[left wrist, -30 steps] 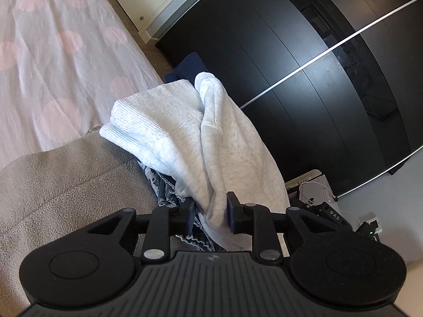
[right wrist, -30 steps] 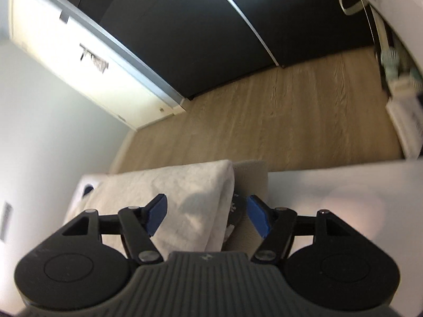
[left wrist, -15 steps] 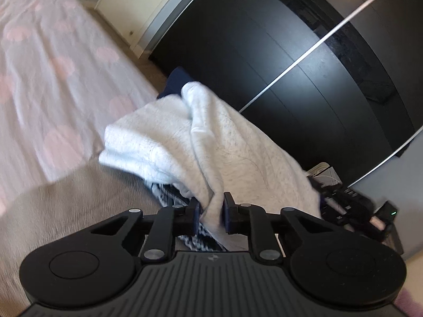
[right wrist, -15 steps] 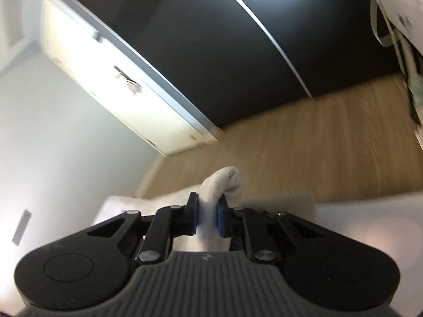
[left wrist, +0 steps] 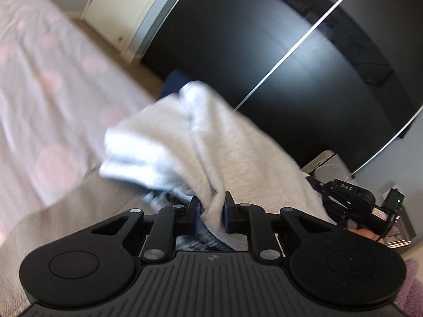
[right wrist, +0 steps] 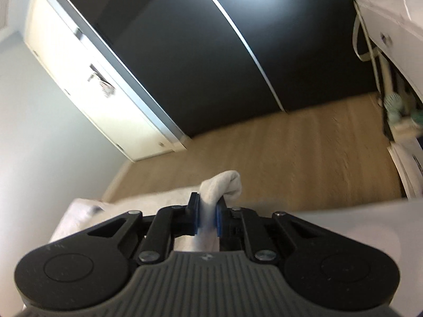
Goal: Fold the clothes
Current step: 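Lower the sweatshirt onto the folded stack and open both grippers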
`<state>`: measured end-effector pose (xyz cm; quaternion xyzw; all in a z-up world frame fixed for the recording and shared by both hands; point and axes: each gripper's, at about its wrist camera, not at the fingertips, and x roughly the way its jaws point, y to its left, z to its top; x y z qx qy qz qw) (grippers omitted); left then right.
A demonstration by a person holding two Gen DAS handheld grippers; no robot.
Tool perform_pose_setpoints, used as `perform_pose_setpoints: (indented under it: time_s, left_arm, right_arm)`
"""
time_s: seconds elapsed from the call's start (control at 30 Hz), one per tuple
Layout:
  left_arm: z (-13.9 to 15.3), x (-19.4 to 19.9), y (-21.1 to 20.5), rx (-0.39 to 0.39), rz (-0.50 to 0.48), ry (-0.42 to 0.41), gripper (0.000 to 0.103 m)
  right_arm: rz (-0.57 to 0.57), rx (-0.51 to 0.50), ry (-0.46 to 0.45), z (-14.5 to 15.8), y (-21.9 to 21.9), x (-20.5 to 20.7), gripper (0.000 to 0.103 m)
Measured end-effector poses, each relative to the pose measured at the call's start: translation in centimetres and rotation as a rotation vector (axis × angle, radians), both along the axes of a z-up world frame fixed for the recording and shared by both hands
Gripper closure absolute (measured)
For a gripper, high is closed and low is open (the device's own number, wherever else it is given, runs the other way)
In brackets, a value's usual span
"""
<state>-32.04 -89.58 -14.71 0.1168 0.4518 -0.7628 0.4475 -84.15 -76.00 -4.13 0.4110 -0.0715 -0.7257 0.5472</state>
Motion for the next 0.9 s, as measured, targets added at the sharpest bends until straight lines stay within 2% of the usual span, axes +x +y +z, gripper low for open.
perform_pose_setpoints:
  time_s: [0.13, 0.2, 0.27, 0.33, 0.47, 0.53, 0.6, 0.67, 0.77, 0.8, 0.9]
  left_arm:
    - [-0.9, 0.3, 0.0, 0.015, -0.007, 0.005, 0.088]
    - [-0.4, 0.4, 0.2, -0.004, -0.014, -0.005, 0.086]
    - [0.4, 0.5, 0.6, -0.025, -0.024, -0.015, 0.084]
    - [1.4, 0.8, 1.2, -0.046, -0.038, -0.024, 0.082]
    - [3.9, 2.1, 2.3, -0.133, -0.045, -0.067, 0.082]
    - [5.3, 2.3, 2.9, -0.199, -0.049, -0.102, 0.082]
    - [6.6, 2.2, 3.1, -0.261, -0.058, -0.145, 0.082]
    - [6.9, 1.6, 2.8, -0.273, -0.089, -0.158, 0.082]
    - [6.5, -0.3, 2.9, -0.288, -0.163, -0.217, 0.082]
    - [6.2, -1.1, 3.1, -0.298, -0.190, -0.253, 0.082]
    - [4.6, -2.3, 2.5, -0.269, -0.193, -0.348, 0.088]
  right_arm:
    - [0.018, 0.058, 0.014, -1.2, -0.7, -0.1, 0.089]
    - [0.025, 0.054, 0.009, -0.7, -1.0, -0.1, 0.085]
    - [0.038, 0.045, 0.081, 0.2, -0.4, 0.3, 0.074]
    - [0.056, 0.042, 0.182, 1.3, 0.5, 1.1, 0.072]
    - [0.140, -0.043, 0.295, 3.0, 4.2, 3.8, 0.073]
    - [0.194, -0.084, 0.320, 3.8, 6.5, 5.9, 0.082]
    - [0.220, -0.102, 0.355, 4.1, 8.2, 7.9, 0.085]
    - [0.241, -0.109, 0.395, 4.3, 9.7, 10.1, 0.085]
    - [0.261, -0.071, 0.439, 2.7, 9.9, 13.2, 0.086]
    - [0.258, -0.060, 0.439, 2.3, 9.6, 13.5, 0.087]
    - [0.233, -0.038, 0.396, 1.0, 8.8, 14.3, 0.089]
